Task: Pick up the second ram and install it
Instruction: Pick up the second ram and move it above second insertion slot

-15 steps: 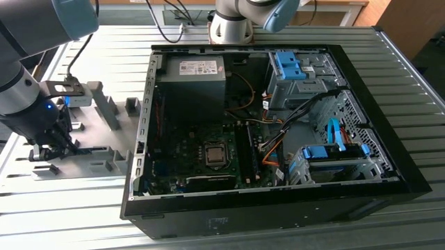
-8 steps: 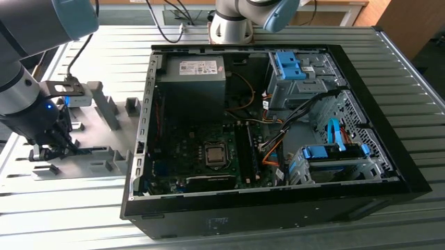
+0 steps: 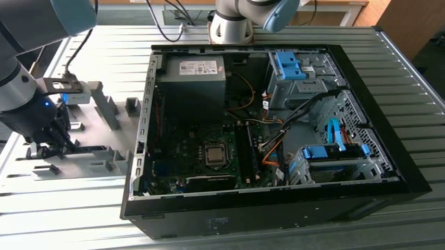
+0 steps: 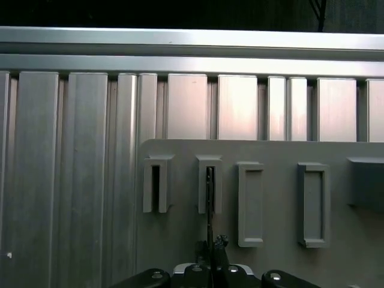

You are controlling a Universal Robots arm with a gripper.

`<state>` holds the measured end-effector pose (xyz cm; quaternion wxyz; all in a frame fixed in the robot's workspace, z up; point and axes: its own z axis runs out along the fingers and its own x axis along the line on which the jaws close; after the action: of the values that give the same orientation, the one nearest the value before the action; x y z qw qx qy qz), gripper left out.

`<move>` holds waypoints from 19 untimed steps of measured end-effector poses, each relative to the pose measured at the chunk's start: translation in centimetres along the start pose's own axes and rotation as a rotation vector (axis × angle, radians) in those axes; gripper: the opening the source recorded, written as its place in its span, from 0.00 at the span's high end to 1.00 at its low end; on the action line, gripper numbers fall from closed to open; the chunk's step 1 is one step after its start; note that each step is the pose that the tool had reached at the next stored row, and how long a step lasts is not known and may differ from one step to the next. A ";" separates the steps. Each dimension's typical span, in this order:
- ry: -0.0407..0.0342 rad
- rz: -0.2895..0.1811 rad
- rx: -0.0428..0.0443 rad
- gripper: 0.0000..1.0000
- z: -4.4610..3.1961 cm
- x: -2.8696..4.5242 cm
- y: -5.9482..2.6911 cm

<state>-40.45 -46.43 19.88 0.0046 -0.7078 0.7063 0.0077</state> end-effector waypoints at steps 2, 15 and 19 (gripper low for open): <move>0.0001 0.000 0.0000 0.86 -0.25 0.00 0.00; 0.0010 0.000 0.0000 0.86 -0.67 -0.01 0.00; 0.0008 0.000 0.0002 0.86 -0.76 -0.01 0.00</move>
<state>-40.44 -46.43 20.64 0.0044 -0.7079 0.7063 0.0073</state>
